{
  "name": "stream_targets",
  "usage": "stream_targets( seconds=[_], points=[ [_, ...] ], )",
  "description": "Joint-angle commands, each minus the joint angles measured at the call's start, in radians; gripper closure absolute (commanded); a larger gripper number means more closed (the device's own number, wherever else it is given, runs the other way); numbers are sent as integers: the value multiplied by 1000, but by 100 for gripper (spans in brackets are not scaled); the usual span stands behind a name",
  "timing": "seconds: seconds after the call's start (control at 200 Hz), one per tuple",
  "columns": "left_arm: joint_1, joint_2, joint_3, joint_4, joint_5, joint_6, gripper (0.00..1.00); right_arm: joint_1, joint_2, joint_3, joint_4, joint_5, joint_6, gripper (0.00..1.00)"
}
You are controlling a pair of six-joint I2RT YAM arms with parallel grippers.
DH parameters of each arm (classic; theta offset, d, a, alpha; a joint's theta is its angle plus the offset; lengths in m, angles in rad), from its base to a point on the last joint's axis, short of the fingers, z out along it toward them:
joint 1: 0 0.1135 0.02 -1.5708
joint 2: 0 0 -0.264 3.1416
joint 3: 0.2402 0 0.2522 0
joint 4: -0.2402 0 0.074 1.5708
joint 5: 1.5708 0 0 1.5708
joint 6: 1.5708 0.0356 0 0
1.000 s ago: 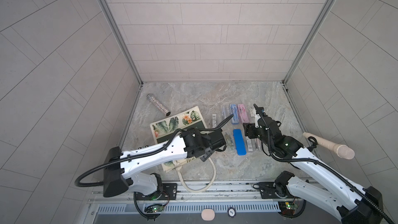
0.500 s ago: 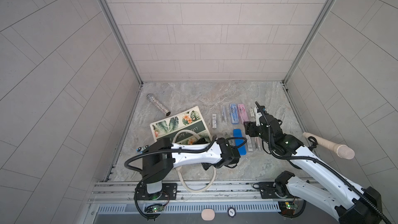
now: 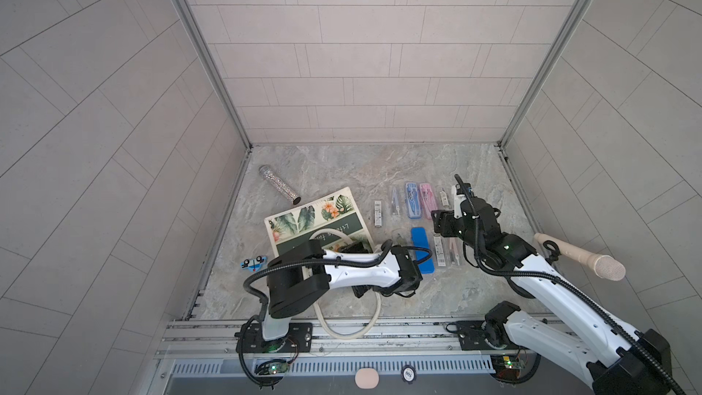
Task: Take out the compass set from the canvas bag
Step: Adjust the canvas bag at the center of the board.
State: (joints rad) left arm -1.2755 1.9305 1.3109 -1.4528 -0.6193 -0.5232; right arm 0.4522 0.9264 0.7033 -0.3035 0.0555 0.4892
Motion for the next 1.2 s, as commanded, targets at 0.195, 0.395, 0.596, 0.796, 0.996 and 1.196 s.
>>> stream_targets(
  seconds=[0.195,0.395,0.596,0.796,0.996,1.196],
  points=[
    [50,30,35,-9,41,95,0,-13,20,10,21,-10,17,27],
    [87,156,67,-99,-96,-31,0,-14,18,-5,32,-9,35,27],
    [86,157,90,-110,-129,-89,60,-16,5,-22,27,-10,38,27],
    [91,111,116,-113,-72,-66,100,-17,1,-28,24,-12,38,27],
    [103,-13,272,-252,-84,-101,100,-17,2,-29,20,-29,46,27],
    [242,-126,476,-324,43,2,100,-17,0,-33,29,-69,58,28]
  ],
)
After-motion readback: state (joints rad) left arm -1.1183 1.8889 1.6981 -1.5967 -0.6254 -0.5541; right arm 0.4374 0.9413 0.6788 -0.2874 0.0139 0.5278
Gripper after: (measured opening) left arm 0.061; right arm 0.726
